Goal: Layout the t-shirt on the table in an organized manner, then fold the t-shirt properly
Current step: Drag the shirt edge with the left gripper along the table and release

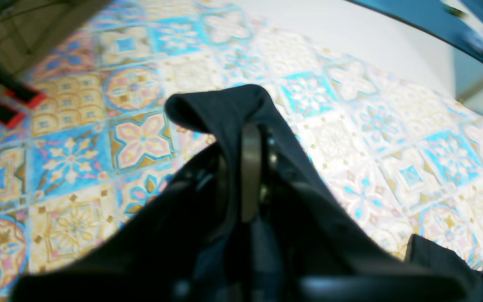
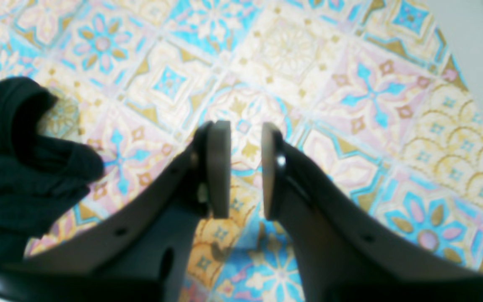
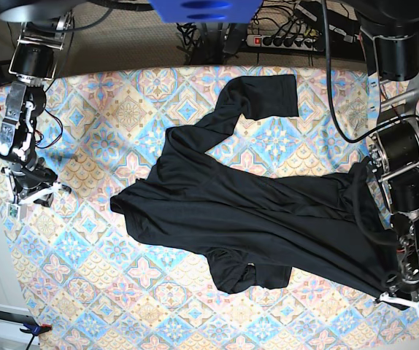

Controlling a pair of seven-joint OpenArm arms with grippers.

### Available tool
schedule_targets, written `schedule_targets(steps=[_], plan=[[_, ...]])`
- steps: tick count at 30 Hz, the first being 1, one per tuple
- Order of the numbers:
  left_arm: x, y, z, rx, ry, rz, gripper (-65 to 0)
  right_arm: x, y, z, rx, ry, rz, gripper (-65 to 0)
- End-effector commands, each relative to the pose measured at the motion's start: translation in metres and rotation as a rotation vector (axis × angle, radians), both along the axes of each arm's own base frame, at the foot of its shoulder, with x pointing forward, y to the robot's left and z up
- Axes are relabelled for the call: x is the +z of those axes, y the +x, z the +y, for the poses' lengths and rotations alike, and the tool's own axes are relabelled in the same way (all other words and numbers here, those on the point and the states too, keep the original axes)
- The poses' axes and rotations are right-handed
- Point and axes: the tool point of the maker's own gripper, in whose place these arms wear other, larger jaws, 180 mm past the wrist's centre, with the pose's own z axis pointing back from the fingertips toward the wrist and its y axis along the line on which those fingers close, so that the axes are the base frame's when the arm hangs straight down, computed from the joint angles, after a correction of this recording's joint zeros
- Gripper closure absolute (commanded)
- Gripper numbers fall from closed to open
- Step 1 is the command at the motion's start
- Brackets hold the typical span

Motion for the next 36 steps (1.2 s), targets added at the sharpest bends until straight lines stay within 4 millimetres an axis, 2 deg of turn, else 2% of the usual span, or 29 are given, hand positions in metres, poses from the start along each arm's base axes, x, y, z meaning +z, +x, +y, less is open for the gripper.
schedule_targets(steps=[1, 5, 6, 8, 11, 13, 16, 20, 25, 26, 30, 36], plan=[[0.030, 0.008, 0.008, 0.032, 0.028, -0.063, -10.2, 0.022, 0.010, -0.007, 0.003, -0.028, -0.060, -12.2], [0.021, 0.001, 0.016, 0.083, 0.025, -0.040, -21.2, 0.031, 0.012, -0.004, 0.014, -0.039, -0.078, -12.2], [0.007, -0.005, 0.016, 0.083, 0.016, -0.007, -23.7, 0.031, 0.012, -0.004, 0.014, -0.040, -0.079, -12.2], [0.000, -0.010, 0.015, 0.078, 0.014, 0.017, -27.2, 0.028, 0.010, -0.004, 0.016, -0.040, -0.070, -12.2], [-0.017, -0.033, 0.025, 0.087, 0.003, 0.072, -29.4, 0.026, 0.007, -0.003, 0.017, -0.040, -0.065, -12.2], [-0.026, -0.046, 0.018, 0.060, -0.042, 0.082, -29.1, 0.025, 0.006, -0.003, 0.019, -0.041, -0.062, -12.2], [-0.044, -0.079, 0.006, -0.005, -0.116, 0.124, -28.5, 0.023, 0.004, -0.003, 0.019, -0.041, -0.056, -12.2], [-0.074, -0.129, -0.025, -0.108, -0.200, 0.189, -28.4, 0.018, 0.000, -0.003, 0.019, -0.042, -0.043, -12.2], [-0.113, -0.189, -0.027, -0.077, -0.305, 0.226, -28.4, 0.016, -0.002, -0.002, 0.020, -0.040, -0.038, -12.2], [-0.120, -0.196, -0.028, -0.068, -0.327, 0.232, -28.4, 0.015, -0.001, -0.001, 0.025, -0.040, -0.036, -12.2], [-0.137, -0.212, -0.031, -0.059, -0.347, 0.269, -28.4, 0.008, 0.001, 0.016, 0.073, -0.043, -0.018, -12.2], [-0.141, -0.210, -0.040, -0.061, -0.374, 0.262, -28.4, 0.003, 0.001, 0.025, 0.082, -0.025, -0.015, -12.2]])
